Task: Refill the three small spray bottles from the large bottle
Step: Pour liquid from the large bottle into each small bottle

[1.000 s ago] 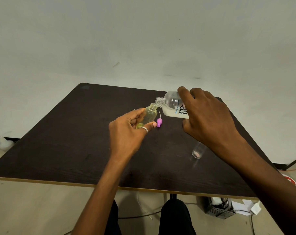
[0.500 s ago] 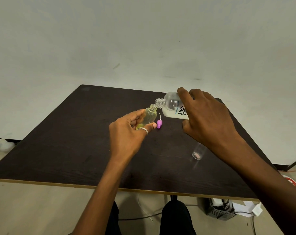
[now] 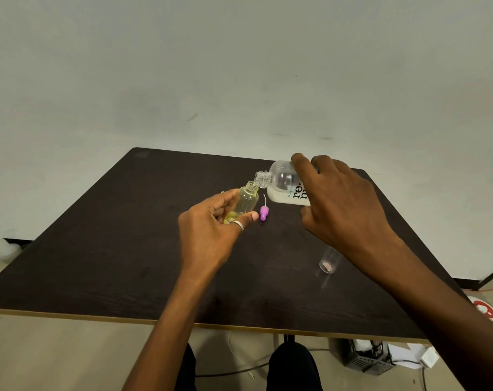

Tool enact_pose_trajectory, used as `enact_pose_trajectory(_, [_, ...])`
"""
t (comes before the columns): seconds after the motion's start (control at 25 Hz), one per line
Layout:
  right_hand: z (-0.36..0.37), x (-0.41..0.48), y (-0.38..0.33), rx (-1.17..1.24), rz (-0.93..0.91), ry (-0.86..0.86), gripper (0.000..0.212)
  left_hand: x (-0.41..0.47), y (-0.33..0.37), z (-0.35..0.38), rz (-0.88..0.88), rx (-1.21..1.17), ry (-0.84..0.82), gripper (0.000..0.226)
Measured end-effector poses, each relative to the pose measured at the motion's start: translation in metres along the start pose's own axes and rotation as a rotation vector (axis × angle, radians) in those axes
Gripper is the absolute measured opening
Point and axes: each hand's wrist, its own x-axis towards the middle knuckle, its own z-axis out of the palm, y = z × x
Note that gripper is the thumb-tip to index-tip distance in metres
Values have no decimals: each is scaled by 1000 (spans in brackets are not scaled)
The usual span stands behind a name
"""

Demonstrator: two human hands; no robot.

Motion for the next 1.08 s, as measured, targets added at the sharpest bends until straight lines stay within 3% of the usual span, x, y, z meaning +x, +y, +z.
enact_pose_trajectory(1.08, [-5,0,-3,31,15,-26,74,1,-2,0,2,-4,-14,53])
